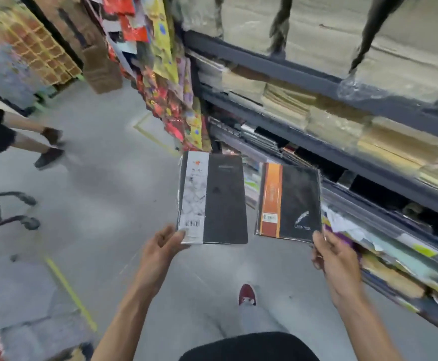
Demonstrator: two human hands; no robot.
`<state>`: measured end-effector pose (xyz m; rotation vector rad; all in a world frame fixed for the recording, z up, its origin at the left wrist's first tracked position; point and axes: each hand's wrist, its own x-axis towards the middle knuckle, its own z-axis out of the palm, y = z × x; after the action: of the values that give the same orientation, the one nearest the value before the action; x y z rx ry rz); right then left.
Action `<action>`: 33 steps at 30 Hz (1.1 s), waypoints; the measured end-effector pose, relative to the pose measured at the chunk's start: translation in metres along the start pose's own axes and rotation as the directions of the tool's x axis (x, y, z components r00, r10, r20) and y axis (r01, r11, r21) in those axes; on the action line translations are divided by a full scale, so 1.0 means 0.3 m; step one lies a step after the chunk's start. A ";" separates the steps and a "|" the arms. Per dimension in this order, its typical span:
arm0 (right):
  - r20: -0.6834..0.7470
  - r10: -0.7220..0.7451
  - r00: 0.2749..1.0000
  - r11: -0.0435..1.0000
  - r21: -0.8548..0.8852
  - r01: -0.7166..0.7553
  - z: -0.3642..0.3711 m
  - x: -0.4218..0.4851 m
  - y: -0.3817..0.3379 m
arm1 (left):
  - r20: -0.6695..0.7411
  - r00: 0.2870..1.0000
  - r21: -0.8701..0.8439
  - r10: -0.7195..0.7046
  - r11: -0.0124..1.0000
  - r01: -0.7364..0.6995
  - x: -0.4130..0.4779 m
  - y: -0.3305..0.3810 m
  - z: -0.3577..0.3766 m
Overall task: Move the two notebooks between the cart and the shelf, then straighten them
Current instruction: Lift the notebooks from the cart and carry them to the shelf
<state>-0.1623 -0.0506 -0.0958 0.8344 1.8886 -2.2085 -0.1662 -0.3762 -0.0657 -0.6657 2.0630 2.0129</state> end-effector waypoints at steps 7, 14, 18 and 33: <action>-0.208 0.039 0.977 0.991 0.130 -0.012 0.075 0.114 0.029 | 0.213 0.976 0.068 -0.049 0.997 0.035 0.332 0.057 0.086; -0.306 0.067 0.950 0.980 0.199 -0.005 0.186 0.270 0.068 | 0.318 0.944 0.047 -0.086 0.996 0.075 0.654 0.069 0.120; -0.363 0.071 0.929 0.978 0.208 0.006 0.266 0.339 0.086 | 0.388 0.916 0.037 -0.100 0.995 0.093 0.821 0.068 0.120; -0.544 0.068 0.836 0.979 0.198 0.049 0.326 0.561 0.134 | 0.590 0.800 0.078 -0.110 0.994 0.078 1.196 0.091 0.198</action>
<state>-0.3187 -0.1079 -0.2041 1.6689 1.8582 -2.3602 -0.5052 -0.3856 -0.1995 -0.0860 1.6527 1.7951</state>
